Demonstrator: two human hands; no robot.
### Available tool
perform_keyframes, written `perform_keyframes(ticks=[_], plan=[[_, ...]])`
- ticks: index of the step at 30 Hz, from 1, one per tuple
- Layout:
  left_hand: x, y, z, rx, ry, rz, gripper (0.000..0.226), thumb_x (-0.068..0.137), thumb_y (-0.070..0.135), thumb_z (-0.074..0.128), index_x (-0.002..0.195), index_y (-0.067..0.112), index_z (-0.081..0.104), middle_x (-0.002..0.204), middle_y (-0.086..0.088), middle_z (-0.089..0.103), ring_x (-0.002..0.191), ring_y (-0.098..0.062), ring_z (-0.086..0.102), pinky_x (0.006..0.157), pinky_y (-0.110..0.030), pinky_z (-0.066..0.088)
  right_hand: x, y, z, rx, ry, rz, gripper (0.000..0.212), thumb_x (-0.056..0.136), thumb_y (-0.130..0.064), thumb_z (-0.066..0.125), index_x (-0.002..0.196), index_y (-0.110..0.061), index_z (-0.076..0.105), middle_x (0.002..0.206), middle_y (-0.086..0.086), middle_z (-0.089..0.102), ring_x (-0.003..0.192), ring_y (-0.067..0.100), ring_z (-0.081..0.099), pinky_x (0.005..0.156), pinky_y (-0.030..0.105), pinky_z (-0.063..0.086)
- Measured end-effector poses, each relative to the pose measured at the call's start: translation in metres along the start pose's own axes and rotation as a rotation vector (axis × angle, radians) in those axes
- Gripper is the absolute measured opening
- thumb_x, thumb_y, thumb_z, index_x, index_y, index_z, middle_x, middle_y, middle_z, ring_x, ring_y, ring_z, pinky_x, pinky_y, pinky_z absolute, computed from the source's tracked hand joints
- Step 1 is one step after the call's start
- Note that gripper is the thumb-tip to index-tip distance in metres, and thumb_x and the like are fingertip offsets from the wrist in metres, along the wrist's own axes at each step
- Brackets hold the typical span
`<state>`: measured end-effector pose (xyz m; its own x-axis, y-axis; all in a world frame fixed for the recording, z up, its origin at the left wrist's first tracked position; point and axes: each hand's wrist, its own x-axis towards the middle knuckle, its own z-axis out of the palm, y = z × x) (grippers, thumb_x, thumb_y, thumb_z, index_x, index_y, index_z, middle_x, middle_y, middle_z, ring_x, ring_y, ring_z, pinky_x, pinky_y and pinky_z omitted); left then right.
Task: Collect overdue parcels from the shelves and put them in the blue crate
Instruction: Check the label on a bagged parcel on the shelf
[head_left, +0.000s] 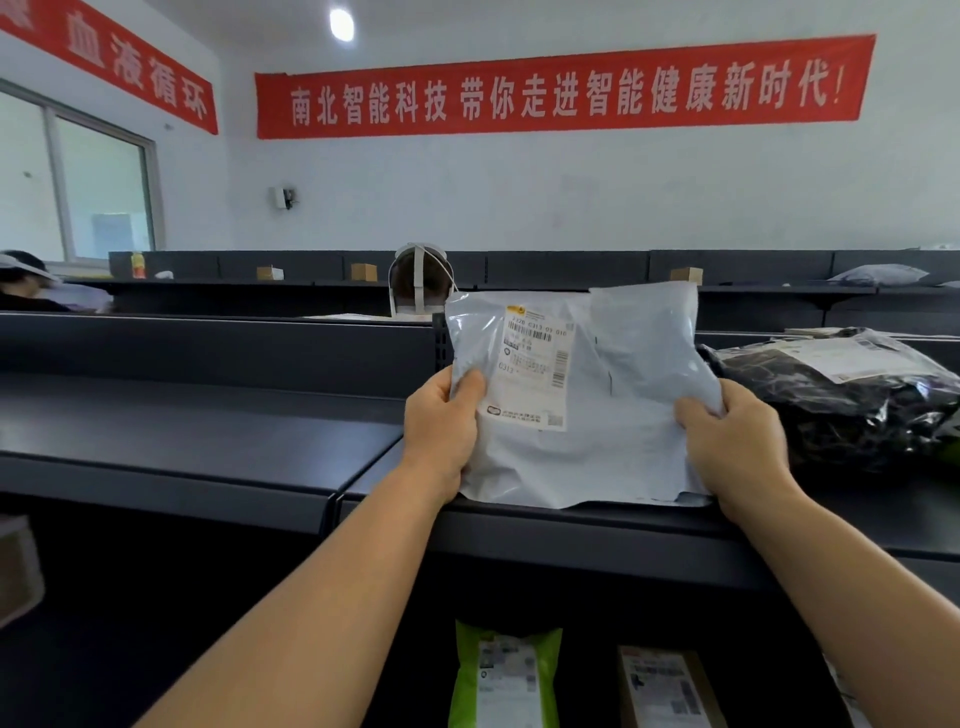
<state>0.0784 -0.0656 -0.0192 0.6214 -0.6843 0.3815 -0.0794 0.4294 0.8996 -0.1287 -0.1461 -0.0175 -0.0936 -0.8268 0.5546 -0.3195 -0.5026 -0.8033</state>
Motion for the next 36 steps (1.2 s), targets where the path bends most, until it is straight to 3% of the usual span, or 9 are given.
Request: perform_keyframes(ticks=[4, 6, 12, 16, 19, 23, 28, 32, 36], plan=[[0.000, -0.001, -0.001, -0.052, 0.035, 0.058, 0.024, 0.095, 0.028, 0.056, 0.076, 0.016, 0.063, 0.079, -0.002, 0.070, 0.075, -0.017, 0.066, 0.070, -0.036, 0.057, -0.005, -0.005, -0.001, 0.029, 0.028, -0.062, 0.008, 0.094, -0.014, 0.052, 0.091, -0.009, 0.058, 0.071, 0.001, 0.055, 0.061, 0.014, 0.047, 0.054, 0.024, 0.037], [-0.001, -0.001, -0.002, -0.045, 0.060, 0.104, 0.026, 0.096, 0.029, 0.055, 0.076, 0.015, 0.062, 0.076, 0.000, 0.067, 0.070, -0.012, 0.063, 0.064, -0.029, 0.056, -0.005, -0.004, -0.001, 0.041, 0.033, -0.083, 0.008, 0.095, -0.015, 0.052, 0.092, -0.010, 0.057, 0.072, 0.000, 0.054, 0.062, 0.011, 0.046, 0.054, 0.023, 0.036], [-0.002, 0.001, -0.002, 0.015, 0.085, 0.211, 0.032, 0.098, 0.033, 0.049, 0.085, 0.005, 0.060, 0.077, -0.002, 0.061, 0.068, -0.009, 0.056, 0.059, -0.024, 0.050, -0.007, -0.005, 0.000, 0.056, 0.059, -0.119, 0.009, 0.096, -0.016, 0.051, 0.091, -0.009, 0.055, 0.071, 0.000, 0.051, 0.061, 0.012, 0.044, 0.054, 0.024, 0.035], [-0.002, 0.000, -0.002, 0.041, 0.105, 0.256, 0.035, 0.099, 0.034, 0.049, 0.082, 0.004, 0.058, 0.079, -0.006, 0.060, 0.074, -0.016, 0.055, 0.070, -0.038, 0.053, -0.007, -0.006, -0.001, 0.053, 0.084, -0.150, 0.013, 0.096, -0.015, 0.050, 0.087, -0.006, 0.052, 0.069, -0.001, 0.048, 0.060, 0.009, 0.042, 0.052, 0.021, 0.032], [-0.002, -0.001, -0.002, 0.049, 0.100, 0.278, 0.032, 0.099, 0.035, 0.048, 0.076, 0.014, 0.057, 0.081, -0.007, 0.061, 0.077, -0.017, 0.057, 0.074, -0.042, 0.054, -0.008, -0.007, -0.002, 0.061, 0.101, -0.162, 0.013, 0.096, -0.016, 0.050, 0.088, -0.006, 0.051, 0.069, -0.001, 0.047, 0.060, 0.008, 0.041, 0.048, 0.014, 0.029], [-0.003, 0.000, -0.001, 0.056, 0.100, 0.305, 0.034, 0.099, 0.032, 0.047, 0.070, 0.016, 0.052, 0.074, -0.002, 0.056, 0.071, -0.014, 0.052, 0.066, -0.035, 0.049, -0.009, -0.009, -0.003, 0.063, 0.102, -0.163, 0.011, 0.097, -0.016, 0.049, 0.090, -0.008, 0.051, 0.071, -0.002, 0.047, 0.061, 0.007, 0.041, 0.047, 0.011, 0.029], [-0.004, 0.001, 0.000, 0.082, 0.091, 0.333, 0.036, 0.100, 0.030, 0.047, 0.066, 0.019, 0.047, 0.067, 0.004, 0.052, 0.062, -0.007, 0.048, 0.057, -0.021, 0.043, -0.009, -0.009, -0.006, 0.050, 0.101, -0.146, 0.010, 0.097, -0.016, 0.049, 0.091, -0.008, 0.052, 0.072, -0.002, 0.048, 0.061, 0.008, 0.041, 0.052, 0.019, 0.031], [0.006, 0.006, 0.002, 0.359, 0.107, 0.398, 0.036, 0.101, 0.027, 0.043, 0.066, 0.016, 0.042, 0.065, 0.003, 0.045, 0.058, -0.008, 0.040, 0.054, -0.024, 0.035, -0.003, -0.008, -0.006, -0.022, 0.077, -0.119, 0.012, 0.096, -0.015, 0.051, 0.089, -0.006, 0.053, 0.074, 0.003, 0.051, 0.065, 0.019, 0.044, 0.052, 0.024, 0.032], [0.022, 0.017, 0.001, 0.701, 0.162, 0.318, 0.028, 0.099, 0.025, 0.039, 0.073, 0.014, 0.044, 0.073, -0.001, 0.048, 0.062, -0.012, 0.041, 0.052, -0.029, 0.028, 0.004, -0.008, 0.005, -0.109, -0.006, -0.048, 0.016, 0.093, -0.015, 0.049, 0.084, -0.003, 0.057, 0.073, 0.008, 0.055, 0.068, 0.026, 0.049, 0.058, 0.033, 0.033]])
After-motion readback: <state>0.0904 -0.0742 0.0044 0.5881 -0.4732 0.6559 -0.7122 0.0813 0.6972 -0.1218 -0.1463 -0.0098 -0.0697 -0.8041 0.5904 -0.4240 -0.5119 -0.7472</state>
